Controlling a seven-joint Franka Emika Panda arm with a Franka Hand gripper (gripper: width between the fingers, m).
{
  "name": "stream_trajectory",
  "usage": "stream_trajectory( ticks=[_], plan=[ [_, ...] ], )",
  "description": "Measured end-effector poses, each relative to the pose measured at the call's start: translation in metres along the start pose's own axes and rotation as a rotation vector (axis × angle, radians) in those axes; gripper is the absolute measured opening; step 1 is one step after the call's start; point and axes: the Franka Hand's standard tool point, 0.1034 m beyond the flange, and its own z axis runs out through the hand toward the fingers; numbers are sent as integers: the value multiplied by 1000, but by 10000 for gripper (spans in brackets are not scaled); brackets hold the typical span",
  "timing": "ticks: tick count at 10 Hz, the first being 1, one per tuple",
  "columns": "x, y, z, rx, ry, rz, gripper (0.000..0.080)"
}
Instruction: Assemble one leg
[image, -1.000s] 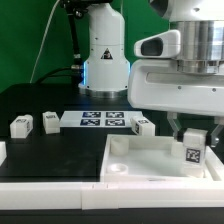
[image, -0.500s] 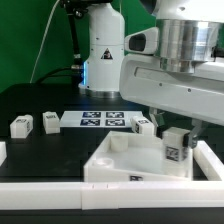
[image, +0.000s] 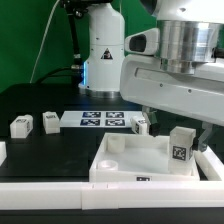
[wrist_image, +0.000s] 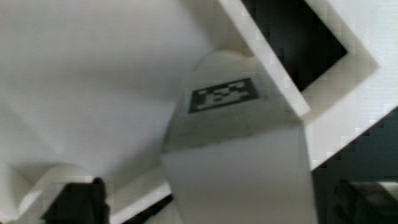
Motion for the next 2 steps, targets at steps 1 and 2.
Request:
stream_trajectory(
  ticks=[1, 2],
  plan=[
    [0, 0, 0, 0, 0, 0, 648],
    [0, 0, 0, 0, 0, 0, 648]
  ],
)
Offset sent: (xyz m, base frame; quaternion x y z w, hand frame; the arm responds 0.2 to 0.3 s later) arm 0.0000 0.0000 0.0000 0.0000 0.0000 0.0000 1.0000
